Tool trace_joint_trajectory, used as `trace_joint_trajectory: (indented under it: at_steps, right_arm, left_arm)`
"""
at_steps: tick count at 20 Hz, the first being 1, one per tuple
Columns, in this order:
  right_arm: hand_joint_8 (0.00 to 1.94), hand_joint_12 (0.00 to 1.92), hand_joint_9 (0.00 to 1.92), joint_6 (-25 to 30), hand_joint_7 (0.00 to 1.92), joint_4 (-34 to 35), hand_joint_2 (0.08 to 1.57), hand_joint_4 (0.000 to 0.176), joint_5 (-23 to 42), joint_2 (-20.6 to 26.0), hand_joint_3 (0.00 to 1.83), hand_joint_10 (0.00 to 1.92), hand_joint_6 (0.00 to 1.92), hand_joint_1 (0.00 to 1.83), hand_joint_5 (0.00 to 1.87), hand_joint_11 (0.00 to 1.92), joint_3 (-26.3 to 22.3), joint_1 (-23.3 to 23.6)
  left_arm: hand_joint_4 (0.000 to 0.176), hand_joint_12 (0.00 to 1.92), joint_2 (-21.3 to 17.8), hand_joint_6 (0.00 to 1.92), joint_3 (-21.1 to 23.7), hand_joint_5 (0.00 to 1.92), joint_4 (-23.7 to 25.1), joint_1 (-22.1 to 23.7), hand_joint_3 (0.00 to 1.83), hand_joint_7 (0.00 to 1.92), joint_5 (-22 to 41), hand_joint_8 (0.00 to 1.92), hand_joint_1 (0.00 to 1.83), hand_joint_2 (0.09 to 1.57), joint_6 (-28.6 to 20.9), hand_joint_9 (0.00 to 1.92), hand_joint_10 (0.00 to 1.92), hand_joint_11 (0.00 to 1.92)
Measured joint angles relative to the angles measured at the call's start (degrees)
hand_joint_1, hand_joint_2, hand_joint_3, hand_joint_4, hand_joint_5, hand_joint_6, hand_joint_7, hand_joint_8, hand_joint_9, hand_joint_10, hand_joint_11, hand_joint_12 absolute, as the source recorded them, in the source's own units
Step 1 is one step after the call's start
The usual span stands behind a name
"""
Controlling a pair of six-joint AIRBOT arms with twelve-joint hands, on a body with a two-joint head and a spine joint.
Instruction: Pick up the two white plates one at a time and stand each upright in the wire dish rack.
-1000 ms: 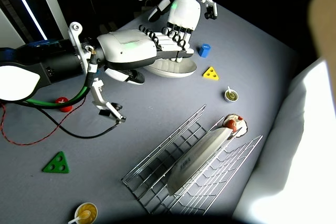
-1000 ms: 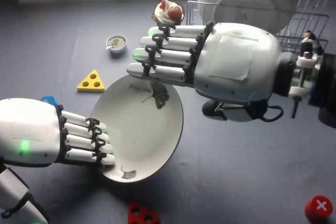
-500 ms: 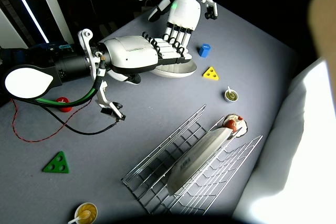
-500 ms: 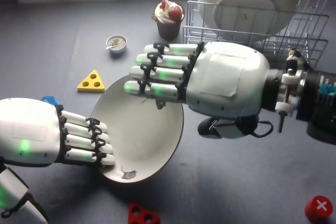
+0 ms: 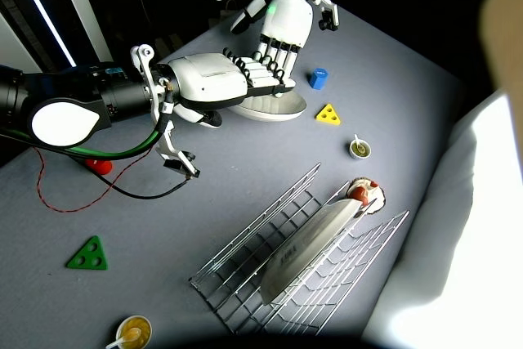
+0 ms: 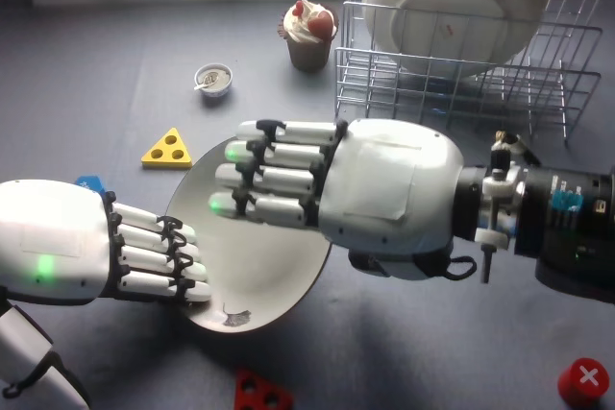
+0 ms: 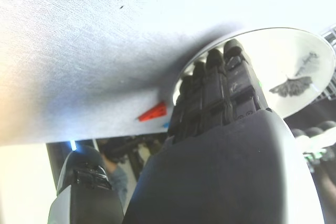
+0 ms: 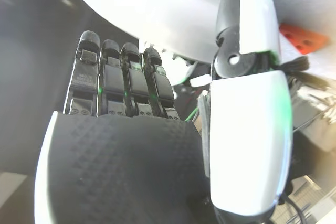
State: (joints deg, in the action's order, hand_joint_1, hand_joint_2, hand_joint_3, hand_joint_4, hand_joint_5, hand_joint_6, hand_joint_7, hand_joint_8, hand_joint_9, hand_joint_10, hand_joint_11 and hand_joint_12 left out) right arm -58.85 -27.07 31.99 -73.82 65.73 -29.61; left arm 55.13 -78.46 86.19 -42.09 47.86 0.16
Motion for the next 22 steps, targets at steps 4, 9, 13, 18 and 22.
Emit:
trace_joint_trajectory:
  at_steps: [4, 9, 13, 18, 22]
  right_arm:
    - [0.0, 0.0, 0.0, -0.13, 0.0, 0.63, 0.98, 0.0, 0.13, -0.31, 0.01, 0.0, 0.01, 1.33, 0.09, 0.0, -0.04, -0.46]
    - [0.01, 0.06, 0.08, -0.17, 0.1, 3.15, 0.93, 0.0, 0.66, -2.34, 0.0, 0.02, 0.0, 1.38, 0.17, 0.13, 1.88, -1.68]
    - [0.0, 0.1, 0.21, -0.22, 0.21, 3.63, 1.0, 0.0, 1.49, -2.36, 0.01, 0.0, 0.0, 1.39, 0.27, 0.24, 2.12, -1.68]
    - [0.01, 0.26, 0.59, -0.22, 0.52, 3.8, 1.1, 0.0, 2.38, -2.38, 0.0, 0.02, 0.01, 1.42, 0.56, 0.51, 2.12, -1.68]
    - [0.44, 1.3, 0.98, -0.17, 1.05, 6.21, 1.05, 0.0, 4.83, -2.38, 0.02, 0.69, 0.78, 1.55, 0.95, 0.95, 2.05, -1.95]
  left_arm:
    - [0.0, 0.01, 0.0, 0.01, -0.11, 0.15, 0.0, 0.0, 0.0, 0.19, 0.04, 0.0, 0.01, 0.98, 0.0, 0.17, 0.0, 0.17]
    - [0.0, 0.01, 0.04, 0.0, -0.11, 0.14, -0.04, 0.0, 0.0, 0.18, 0.04, 0.0, 0.02, 0.97, -0.02, 0.18, 0.01, 0.17]
    - [0.0, 0.01, 0.04, 0.0, -0.09, 0.11, -0.02, 0.02, 0.0, 0.15, 0.02, 0.0, 0.0, 0.97, -0.02, 0.13, 0.0, 0.15]
    - [0.0, 0.01, 0.04, 0.0, -0.09, 0.13, 0.0, 0.0, 0.0, 0.17, 0.0, 0.0, 0.03, 0.97, -0.02, 0.16, 0.01, 0.16]
    - [0.0, 0.0, 0.04, 0.0, -0.09, 0.11, -0.02, 0.02, 0.0, 0.15, 0.02, 0.0, 0.0, 0.96, 0.11, 0.14, 0.0, 0.15]
